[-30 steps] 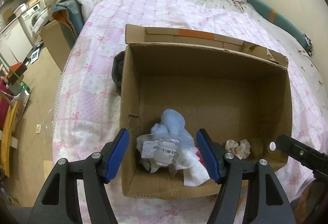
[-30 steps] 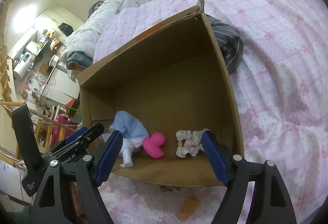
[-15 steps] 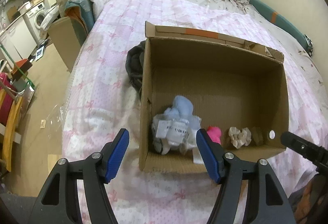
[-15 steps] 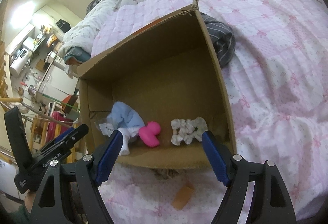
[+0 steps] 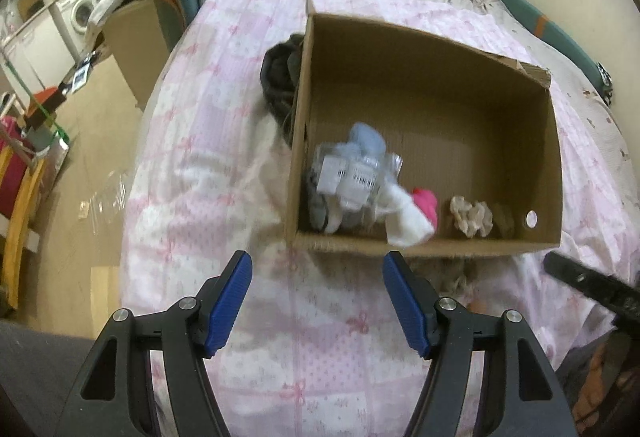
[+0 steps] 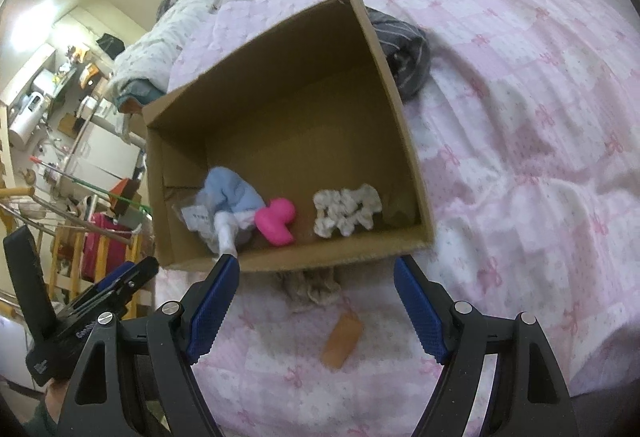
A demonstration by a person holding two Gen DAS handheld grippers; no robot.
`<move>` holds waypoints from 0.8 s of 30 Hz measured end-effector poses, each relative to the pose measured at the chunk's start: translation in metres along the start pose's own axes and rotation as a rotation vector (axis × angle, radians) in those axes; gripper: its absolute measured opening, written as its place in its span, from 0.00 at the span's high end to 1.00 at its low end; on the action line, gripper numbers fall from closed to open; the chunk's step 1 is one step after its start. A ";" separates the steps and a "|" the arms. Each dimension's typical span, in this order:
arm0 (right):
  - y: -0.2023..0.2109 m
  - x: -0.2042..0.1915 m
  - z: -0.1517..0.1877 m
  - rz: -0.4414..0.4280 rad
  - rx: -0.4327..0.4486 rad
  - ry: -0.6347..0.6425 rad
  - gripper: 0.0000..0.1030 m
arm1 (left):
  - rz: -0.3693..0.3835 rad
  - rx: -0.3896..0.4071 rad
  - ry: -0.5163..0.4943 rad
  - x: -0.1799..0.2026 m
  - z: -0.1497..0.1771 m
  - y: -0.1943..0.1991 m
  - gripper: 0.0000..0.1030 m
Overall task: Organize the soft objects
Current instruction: 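Grasp the tan foam earplug with the right gripper while the left gripper grasps the beige lace scrunchie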
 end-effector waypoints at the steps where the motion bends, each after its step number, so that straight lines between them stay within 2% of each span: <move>1: -0.003 0.002 0.002 0.016 -0.017 0.001 0.18 | 0.006 -0.013 0.007 0.000 0.005 -0.001 0.37; 6: -0.040 0.012 0.025 0.102 -0.192 -0.004 0.18 | 0.056 -0.101 0.023 0.009 0.027 -0.013 0.37; 13: -0.078 0.001 0.052 0.154 -0.312 0.059 0.18 | 0.053 -0.098 0.015 0.020 0.029 -0.015 0.37; 16: -0.090 0.001 0.060 0.218 -0.332 0.093 0.35 | 0.047 -0.103 0.026 0.019 0.028 -0.018 0.37; 18: -0.094 -0.001 0.062 0.246 -0.335 0.113 0.38 | 0.046 -0.111 0.031 0.018 0.027 -0.020 0.37; 19: -0.095 -0.001 0.063 0.257 -0.335 0.125 0.43 | 0.044 -0.113 0.032 0.017 0.026 -0.021 0.37; 22: -0.096 -0.003 0.066 0.285 -0.333 0.159 0.68 | 0.035 -0.109 0.038 0.015 0.025 -0.022 0.37; 24: -0.097 -0.004 0.069 0.285 -0.334 0.179 0.75 | 0.038 -0.107 0.047 0.013 0.024 -0.023 0.37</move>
Point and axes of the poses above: each gripper's, at about its wrist camera, not at the fingertips, and y roughly against the way its jaws point, x to its right, z to its underside, the point moved 3 cm from there along -y, roughly the way its jaws point, and after that the axes turned 8 degrees about -y, right-handed, at the moved point
